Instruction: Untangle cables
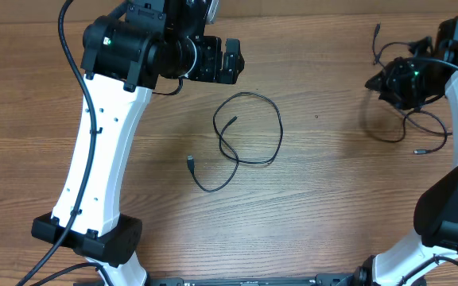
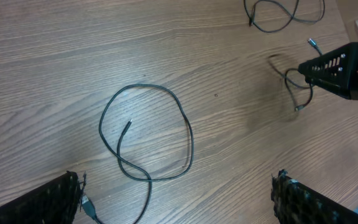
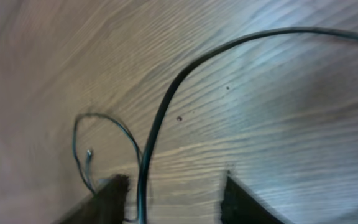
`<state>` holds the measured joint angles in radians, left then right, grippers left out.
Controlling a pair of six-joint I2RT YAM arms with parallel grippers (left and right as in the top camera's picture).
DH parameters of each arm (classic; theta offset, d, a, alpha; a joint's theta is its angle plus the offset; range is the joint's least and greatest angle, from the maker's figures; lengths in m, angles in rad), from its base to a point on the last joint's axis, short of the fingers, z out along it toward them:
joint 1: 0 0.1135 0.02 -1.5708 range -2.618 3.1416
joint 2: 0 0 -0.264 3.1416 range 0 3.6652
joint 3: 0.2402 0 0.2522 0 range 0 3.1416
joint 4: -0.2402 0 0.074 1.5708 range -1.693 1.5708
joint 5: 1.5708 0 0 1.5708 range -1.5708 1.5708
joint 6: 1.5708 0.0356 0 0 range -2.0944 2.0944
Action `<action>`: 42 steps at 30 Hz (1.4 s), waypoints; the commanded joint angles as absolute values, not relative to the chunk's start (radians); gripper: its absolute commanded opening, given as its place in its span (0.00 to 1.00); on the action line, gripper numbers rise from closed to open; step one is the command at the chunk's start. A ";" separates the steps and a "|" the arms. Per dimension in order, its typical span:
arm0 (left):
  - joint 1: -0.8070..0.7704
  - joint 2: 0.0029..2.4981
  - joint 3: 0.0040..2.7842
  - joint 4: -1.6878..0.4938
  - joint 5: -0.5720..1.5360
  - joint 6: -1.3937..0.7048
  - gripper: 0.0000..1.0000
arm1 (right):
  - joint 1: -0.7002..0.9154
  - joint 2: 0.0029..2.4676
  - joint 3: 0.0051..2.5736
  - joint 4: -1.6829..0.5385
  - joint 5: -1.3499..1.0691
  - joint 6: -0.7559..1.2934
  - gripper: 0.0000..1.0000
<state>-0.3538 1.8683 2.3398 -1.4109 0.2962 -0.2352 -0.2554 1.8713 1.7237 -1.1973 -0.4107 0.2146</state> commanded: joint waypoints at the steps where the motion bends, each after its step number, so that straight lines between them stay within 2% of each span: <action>1: -0.359 1.868 2.336 -1.410 0.304 -0.221 1.00 | -0.239 1.863 1.719 -1.187 -0.400 0.212 0.73; 7: -0.359 1.868 2.336 -1.411 0.304 -0.221 1.00 | -0.244 1.863 1.719 -1.166 -0.331 0.218 0.80; 13: -0.359 1.868 2.336 -1.411 0.304 -0.221 1.00 | -0.245 1.863 1.719 -1.147 0.116 0.424 0.82; 18: -0.359 1.868 2.336 -1.411 0.304 -0.221 1.00 | -0.253 1.875 1.704 -1.101 0.256 0.450 0.87; 27: -0.359 1.868 2.336 -1.420 0.303 -0.212 1.00 | -0.366 2.020 1.700 -1.093 0.186 0.449 0.88; 32: -0.359 1.868 2.336 -1.419 0.304 -0.212 1.00 | -0.440 2.094 1.700 -1.093 -0.057 0.449 0.88; 42: -0.359 1.868 2.336 -1.412 0.304 -0.212 1.00 | -0.426 2.160 1.699 -1.085 -0.118 0.449 0.84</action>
<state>-0.3538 1.8683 2.3398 -1.4170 0.2962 -0.2321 -0.4496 2.1437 1.7004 -1.0966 -0.0845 0.4446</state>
